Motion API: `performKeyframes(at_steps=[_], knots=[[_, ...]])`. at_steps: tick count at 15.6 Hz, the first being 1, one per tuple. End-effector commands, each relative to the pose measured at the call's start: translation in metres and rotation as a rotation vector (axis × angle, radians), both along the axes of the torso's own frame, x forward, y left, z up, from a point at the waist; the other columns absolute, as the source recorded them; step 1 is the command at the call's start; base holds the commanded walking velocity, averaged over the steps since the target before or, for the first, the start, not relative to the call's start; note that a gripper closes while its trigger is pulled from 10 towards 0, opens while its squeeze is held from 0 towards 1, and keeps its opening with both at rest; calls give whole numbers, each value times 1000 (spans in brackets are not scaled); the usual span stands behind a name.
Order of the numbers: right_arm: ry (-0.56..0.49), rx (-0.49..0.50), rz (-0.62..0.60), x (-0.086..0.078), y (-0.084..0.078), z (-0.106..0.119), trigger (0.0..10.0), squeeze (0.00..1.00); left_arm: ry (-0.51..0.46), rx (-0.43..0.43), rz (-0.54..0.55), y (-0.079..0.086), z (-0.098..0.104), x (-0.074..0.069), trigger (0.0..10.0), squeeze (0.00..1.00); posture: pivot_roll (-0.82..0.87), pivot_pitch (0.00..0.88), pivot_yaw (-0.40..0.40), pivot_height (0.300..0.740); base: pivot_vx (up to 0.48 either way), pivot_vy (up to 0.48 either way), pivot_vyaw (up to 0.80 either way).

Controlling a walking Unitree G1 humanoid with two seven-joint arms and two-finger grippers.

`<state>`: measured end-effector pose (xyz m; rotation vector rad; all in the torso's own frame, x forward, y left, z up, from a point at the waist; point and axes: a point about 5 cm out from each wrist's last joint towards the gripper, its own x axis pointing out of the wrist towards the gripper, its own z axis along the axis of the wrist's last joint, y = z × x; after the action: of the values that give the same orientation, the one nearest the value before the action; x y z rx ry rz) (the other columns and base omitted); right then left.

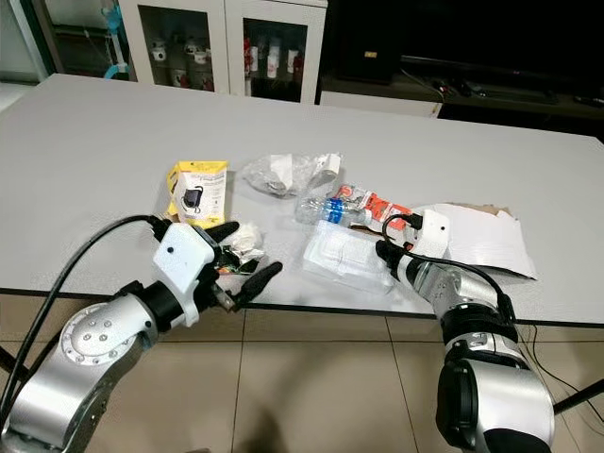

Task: Picking trash to rubbish bin

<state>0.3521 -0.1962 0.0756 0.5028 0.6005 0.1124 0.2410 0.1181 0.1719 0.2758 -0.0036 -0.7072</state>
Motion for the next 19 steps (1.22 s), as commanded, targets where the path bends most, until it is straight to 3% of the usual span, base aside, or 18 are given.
performKeyframes(at_steps=[1, 2, 4, 8, 11, 12, 13, 19], knots=[[-51, 77, 13, 2, 0, 9, 0, 0, -7, 7, 16, 1, 0, 4, 10000, 0, 37, 0, -119, 740, 0, 0, 0], [-68, 84, 19, 3, -1, 12, 0, 0, -8, 9, 16, 1, 0, 4, 10000, 0, 37, 0, -119, 740, 0, 0, 0], [-190, 97, 72, 7, -14, 39, 0, 0, -16, 10, 23, 3, 2, 5, 10000, 0, 32, 0, -117, 740, 0, 0, 0], [-240, 34, 76, 6, -32, 55, 0, 0, -21, 12, 14, -2, 0, 6, 10000, 0, 14, 0, -117, 740, 0, 0, 0], [-219, -59, 116, 0, -36, 51, 0, 0, -21, 16, 14, -4, -1, 7, 10000, 0, 7, 0, -124, 740, 0, 0, 0], [-185, -134, 161, -4, -39, 46, 667, 973, -20, 18, 12, -5, -2, 6, 10000, 0, 2, 0, -130, 740, 0, 0, 0], [-145, -137, 190, -8, -40, 43, 10000, 1000, -16, 14, 12, -6, -2, 5, 10000, 0, -3, 0, -133, 740, 0, 0, 0], [-90, -60, 245, -13, -27, 32, 10000, 1000, -6, 79, -54, -13, -7, -3, 10000, 0, -4, 0, -123, 740, 0, 0, 0]])
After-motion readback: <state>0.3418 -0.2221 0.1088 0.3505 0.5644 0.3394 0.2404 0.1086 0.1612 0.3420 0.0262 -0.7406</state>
